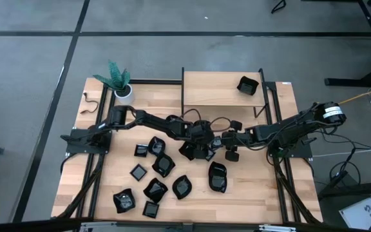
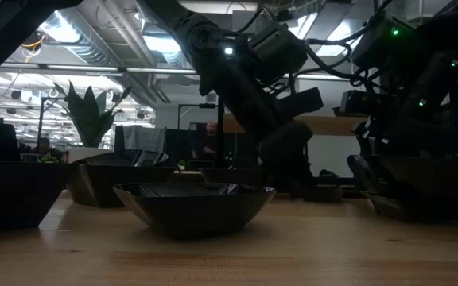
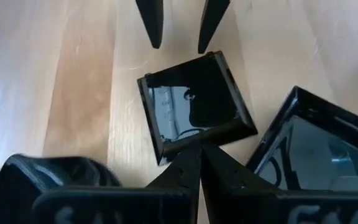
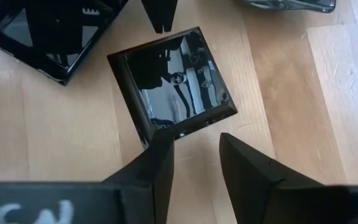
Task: Pick & Place Mini shaped plates
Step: Put the black square plate on the shelf
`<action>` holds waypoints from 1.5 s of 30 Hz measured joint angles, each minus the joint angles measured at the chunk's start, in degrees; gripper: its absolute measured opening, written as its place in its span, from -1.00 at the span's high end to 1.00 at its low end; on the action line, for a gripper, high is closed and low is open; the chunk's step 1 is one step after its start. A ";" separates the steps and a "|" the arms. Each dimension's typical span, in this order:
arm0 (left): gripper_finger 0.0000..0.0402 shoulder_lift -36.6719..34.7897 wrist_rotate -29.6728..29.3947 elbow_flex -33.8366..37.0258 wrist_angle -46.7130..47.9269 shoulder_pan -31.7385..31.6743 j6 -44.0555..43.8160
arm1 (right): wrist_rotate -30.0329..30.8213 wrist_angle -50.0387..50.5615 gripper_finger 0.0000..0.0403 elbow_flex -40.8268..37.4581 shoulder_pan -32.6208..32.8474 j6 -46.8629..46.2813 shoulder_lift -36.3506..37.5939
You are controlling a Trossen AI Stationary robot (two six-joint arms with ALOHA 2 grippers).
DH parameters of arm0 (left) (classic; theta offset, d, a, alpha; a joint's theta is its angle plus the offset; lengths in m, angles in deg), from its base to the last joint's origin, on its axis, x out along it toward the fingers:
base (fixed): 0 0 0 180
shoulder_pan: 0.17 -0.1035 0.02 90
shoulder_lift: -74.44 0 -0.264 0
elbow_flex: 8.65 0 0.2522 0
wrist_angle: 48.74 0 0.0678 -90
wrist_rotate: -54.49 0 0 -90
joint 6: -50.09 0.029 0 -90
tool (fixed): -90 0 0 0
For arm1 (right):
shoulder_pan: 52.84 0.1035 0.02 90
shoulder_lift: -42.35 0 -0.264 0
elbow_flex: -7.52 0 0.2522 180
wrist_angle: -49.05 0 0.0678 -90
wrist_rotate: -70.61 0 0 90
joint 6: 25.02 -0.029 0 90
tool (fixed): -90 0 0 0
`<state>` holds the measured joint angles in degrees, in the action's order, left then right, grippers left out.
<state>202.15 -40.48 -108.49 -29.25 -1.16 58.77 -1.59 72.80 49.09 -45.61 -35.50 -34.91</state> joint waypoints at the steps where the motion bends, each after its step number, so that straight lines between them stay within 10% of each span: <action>1: 0.99 0.11 0.17 0.03 0.31 -0.01 -0.15 | 0.00 0.03 0.36 0.00 0.00 0.00 0.00; 45: 0.99 0.08 1.01 0.09 -0.09 -0.07 -0.56 | -10.45 -2.52 0.37 1.63 -3.67 7.79 -4.74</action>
<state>202.23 -39.47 -108.40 -29.34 -1.23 58.20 -12.03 70.28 50.72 -49.28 -27.71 -39.65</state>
